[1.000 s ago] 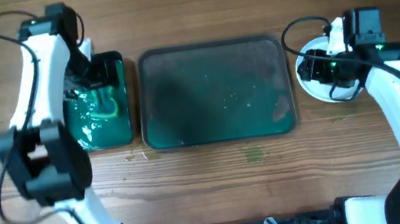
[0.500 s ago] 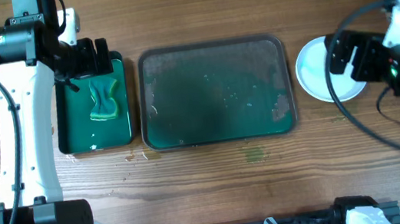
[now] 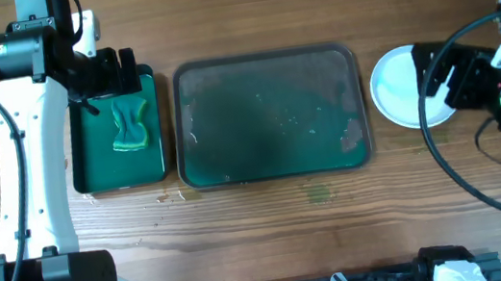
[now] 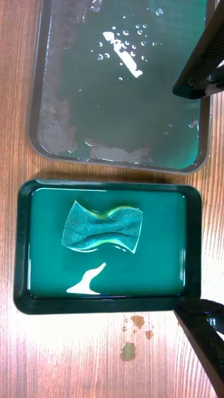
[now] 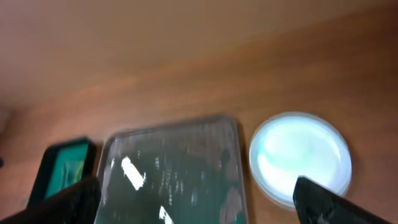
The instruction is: Clean dirty plates on tray and stack at the side
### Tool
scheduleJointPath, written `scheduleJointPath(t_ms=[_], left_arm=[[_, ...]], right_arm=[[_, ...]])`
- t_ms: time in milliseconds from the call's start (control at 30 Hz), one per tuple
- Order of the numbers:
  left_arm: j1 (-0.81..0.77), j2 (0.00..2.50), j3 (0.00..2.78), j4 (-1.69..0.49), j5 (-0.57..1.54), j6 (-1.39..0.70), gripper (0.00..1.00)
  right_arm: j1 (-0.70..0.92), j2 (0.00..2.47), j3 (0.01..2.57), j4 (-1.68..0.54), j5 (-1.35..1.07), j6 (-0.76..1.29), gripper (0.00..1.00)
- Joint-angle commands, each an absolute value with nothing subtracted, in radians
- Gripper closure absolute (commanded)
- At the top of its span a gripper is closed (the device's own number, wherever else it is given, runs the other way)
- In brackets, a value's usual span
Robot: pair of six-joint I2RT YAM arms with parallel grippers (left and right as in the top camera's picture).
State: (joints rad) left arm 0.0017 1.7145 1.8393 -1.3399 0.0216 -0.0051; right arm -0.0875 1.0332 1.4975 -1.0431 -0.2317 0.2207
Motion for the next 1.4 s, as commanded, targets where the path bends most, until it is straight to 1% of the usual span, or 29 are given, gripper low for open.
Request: scheduleJointPath(t_ms=[0,167,333,467,600,833,900,1367], left_arm=[[0.004,1.717,1.840,-1.340,0.033,-0.015,0.00],[0.004,1.717,1.840,-1.340,0.033,-0.015,0.00],[0.004,1.717,1.840,-1.340,0.033,-0.015,0.00],[0.004,1.717,1.840,-1.340,0.033,-0.015,0.00],[0.004,1.717,1.840,-1.340,0.033,-0.015,0.00],[0.004,1.717,1.840,-1.340,0.033,-0.015,0.00],[0.004,1.717,1.840,-1.340,0.033,-0.015,0.00],[0.004,1.717,1.840,-1.340,0.033,-0.015,0.00]], right_arm=[[-0.081,0.970,1.374,-0.902,-0.233,0.175,0.00],[-0.078,0.767,1.007,-0.561,-0.228,0.184,0.00],[0.011,0.507,0.584,-0.203,-0.093,0.189,0.00],[0.057,0.337,0.342,-0.069,-0.013,0.294,0.00],[0.066,0.215,0.165,0.031,-0.025,0.301,0.00],[0.089,0.042,0.008,0.067,-0.021,0.300,0.00],[0.089,0.002,0.005,0.018,-0.022,0.300,0.00],[0.091,0.012,0.005,0.005,-0.022,0.321,0.00]])
